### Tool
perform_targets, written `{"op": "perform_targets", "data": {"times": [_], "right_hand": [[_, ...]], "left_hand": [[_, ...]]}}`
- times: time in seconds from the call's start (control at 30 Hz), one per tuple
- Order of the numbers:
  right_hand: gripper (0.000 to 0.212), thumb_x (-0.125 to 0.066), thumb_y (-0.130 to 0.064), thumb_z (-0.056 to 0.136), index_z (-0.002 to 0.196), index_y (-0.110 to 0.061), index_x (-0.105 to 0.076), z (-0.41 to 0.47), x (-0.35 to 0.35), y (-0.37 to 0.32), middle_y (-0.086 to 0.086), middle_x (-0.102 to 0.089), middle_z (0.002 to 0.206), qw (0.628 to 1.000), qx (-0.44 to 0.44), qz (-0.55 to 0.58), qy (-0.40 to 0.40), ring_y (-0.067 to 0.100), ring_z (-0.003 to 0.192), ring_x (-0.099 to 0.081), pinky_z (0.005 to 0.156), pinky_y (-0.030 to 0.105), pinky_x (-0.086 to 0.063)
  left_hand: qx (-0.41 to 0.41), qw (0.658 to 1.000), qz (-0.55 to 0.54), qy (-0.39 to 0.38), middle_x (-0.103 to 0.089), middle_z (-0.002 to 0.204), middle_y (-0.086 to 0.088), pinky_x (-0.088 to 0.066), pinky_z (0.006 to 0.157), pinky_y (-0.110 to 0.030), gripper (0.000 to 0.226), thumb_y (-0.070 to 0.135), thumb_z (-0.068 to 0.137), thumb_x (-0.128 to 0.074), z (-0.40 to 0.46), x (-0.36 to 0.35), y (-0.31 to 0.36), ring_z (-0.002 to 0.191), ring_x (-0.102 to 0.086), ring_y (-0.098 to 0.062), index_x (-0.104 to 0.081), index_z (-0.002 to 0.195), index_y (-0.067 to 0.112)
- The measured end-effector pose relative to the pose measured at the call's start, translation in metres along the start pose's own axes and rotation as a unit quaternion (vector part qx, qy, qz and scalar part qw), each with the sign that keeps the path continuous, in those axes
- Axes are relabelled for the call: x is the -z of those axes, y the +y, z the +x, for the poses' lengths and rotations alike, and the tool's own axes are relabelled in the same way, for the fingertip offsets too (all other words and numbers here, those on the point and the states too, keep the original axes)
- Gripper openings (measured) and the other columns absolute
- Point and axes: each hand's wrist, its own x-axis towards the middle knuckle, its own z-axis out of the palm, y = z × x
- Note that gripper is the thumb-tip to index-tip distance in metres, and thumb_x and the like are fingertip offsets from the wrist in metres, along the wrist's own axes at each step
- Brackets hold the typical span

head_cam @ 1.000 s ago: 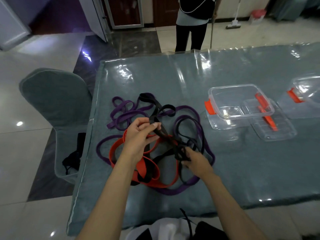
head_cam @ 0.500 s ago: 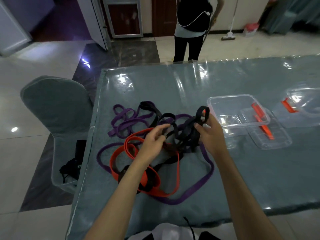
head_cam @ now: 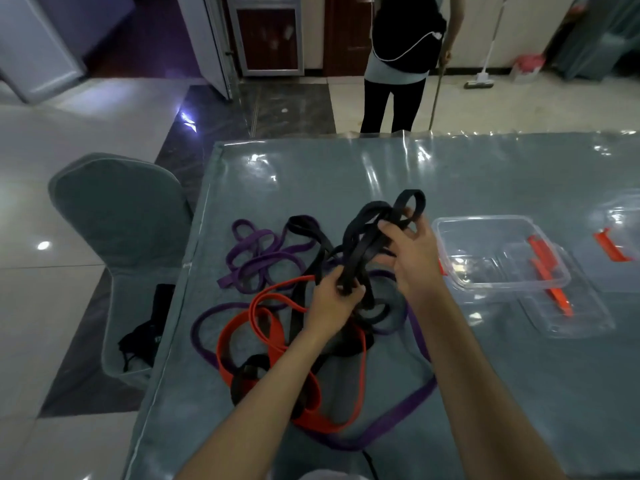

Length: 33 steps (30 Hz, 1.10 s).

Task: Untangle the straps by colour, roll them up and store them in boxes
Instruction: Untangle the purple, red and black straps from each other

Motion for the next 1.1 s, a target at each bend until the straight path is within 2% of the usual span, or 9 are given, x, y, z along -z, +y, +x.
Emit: {"op": "perform_targets", "data": {"times": [0.13,0.33,0.4,0.47,0.57,0.67,0.8,0.93,1.1], "right_hand": [[0.052,-0.069,0.003,0.096,0.139,-0.022,-0.052,0.039,0.011,0.002,0.012,-0.069,0.126,0.998,0.005,-0.019,0.052,0.027,0.107,-0.077,0.079,0.049,-0.067],[0.054,-0.066,0.009,0.094,0.134,-0.024,-0.053,0.083,0.034,0.031,0.003,-0.072,0.112,0.988,0.036,-0.14,0.05,0.024,0.099,-0.079,0.076,0.043,-0.067],[0.055,-0.066,0.008,0.093,0.134,-0.026,-0.052,0.09,0.038,0.044,0.004,-0.073,0.115,0.984,0.045,-0.163,0.064,0.023,0.101,-0.078,0.079,0.041,-0.067],[0.057,-0.065,0.009,0.091,0.134,-0.025,-0.051,0.095,0.042,0.058,0.007,-0.072,0.12,0.973,0.067,-0.195,0.1,0.025,0.107,-0.075,0.088,0.04,-0.065],[0.059,-0.064,0.013,0.088,0.134,-0.021,-0.05,0.105,0.052,0.079,0.013,-0.07,0.124,0.961,0.058,-0.238,0.128,0.029,0.112,-0.072,0.102,0.048,-0.058],[0.076,-0.072,0.013,0.09,0.155,-0.006,-0.037,0.11,0.069,0.103,0.016,-0.061,0.145,0.963,-0.031,-0.263,0.037,0.03,0.131,-0.063,0.114,0.047,-0.05],[0.101,-0.069,-0.003,0.101,0.168,-0.012,0.005,0.102,0.089,0.13,0.005,-0.021,0.173,0.931,-0.11,-0.322,-0.129,0.017,0.16,-0.022,0.131,0.038,-0.022],[0.074,-0.072,0.002,0.096,0.16,0.001,-0.036,0.074,0.11,0.15,0.023,-0.039,0.163,0.848,0.018,-0.521,-0.098,0.039,0.154,-0.033,0.129,0.047,-0.026],[0.064,-0.073,0.001,0.089,0.15,-0.006,-0.056,0.027,0.141,0.168,0.031,-0.034,0.163,0.772,-0.002,-0.636,-0.029,0.048,0.154,-0.029,0.126,0.053,-0.028]], "left_hand": [[-0.002,0.998,0.028,0.05,-0.067,0.083,0.0,-0.058,0.083,-0.049,0.02,0.004,0.095,-0.071,0.042,0.028,0.015,0.081,-0.066,-0.019,-0.06,0.09,0.02],[-0.021,0.996,0.03,0.083,-0.074,0.098,0.003,-0.06,0.088,-0.037,0.02,0.002,0.092,-0.072,0.119,0.041,0.036,0.097,-0.072,-0.019,-0.067,0.097,0.021],[-0.036,0.998,0.018,0.041,-0.072,0.104,0.016,-0.059,0.086,-0.024,0.042,-0.004,0.089,-0.073,0.136,0.033,0.039,0.099,-0.072,-0.012,-0.068,0.103,0.035],[-0.029,0.999,0.02,-0.016,-0.069,0.12,0.01,-0.059,0.09,-0.024,0.063,-0.004,0.086,-0.077,0.15,0.023,0.035,0.112,-0.07,-0.015,-0.061,0.127,0.042],[0.005,0.989,0.056,-0.138,-0.053,0.153,0.0,-0.053,0.109,-0.029,0.111,-0.002,0.083,-0.085,0.161,0.019,0.016,0.134,-0.059,-0.015,-0.025,0.159,0.053],[0.041,0.952,0.195,-0.231,-0.039,0.168,-0.002,-0.048,0.116,-0.038,0.13,0.003,0.085,-0.085,0.157,0.032,-0.009,0.144,-0.051,-0.021,0.005,0.166,0.048],[0.046,0.936,0.272,-0.218,-0.018,0.176,-0.003,-0.024,0.131,-0.043,0.112,0.006,0.091,-0.081,0.128,0.054,-0.041,0.163,-0.016,-0.023,-0.007,0.17,0.034],[-0.025,0.941,0.315,-0.123,-0.026,0.173,0.001,-0.017,0.131,-0.04,0.084,0.013,0.095,-0.078,0.074,0.066,-0.063,0.163,-0.01,-0.017,-0.036,0.164,0.034],[-0.068,0.934,0.349,0.033,-0.061,0.14,-0.005,-0.044,0.115,-0.052,0.05,0.005,0.086,-0.081,-0.003,0.079,-0.087,0.136,-0.054,-0.029,-0.071,0.133,0.018]]}}
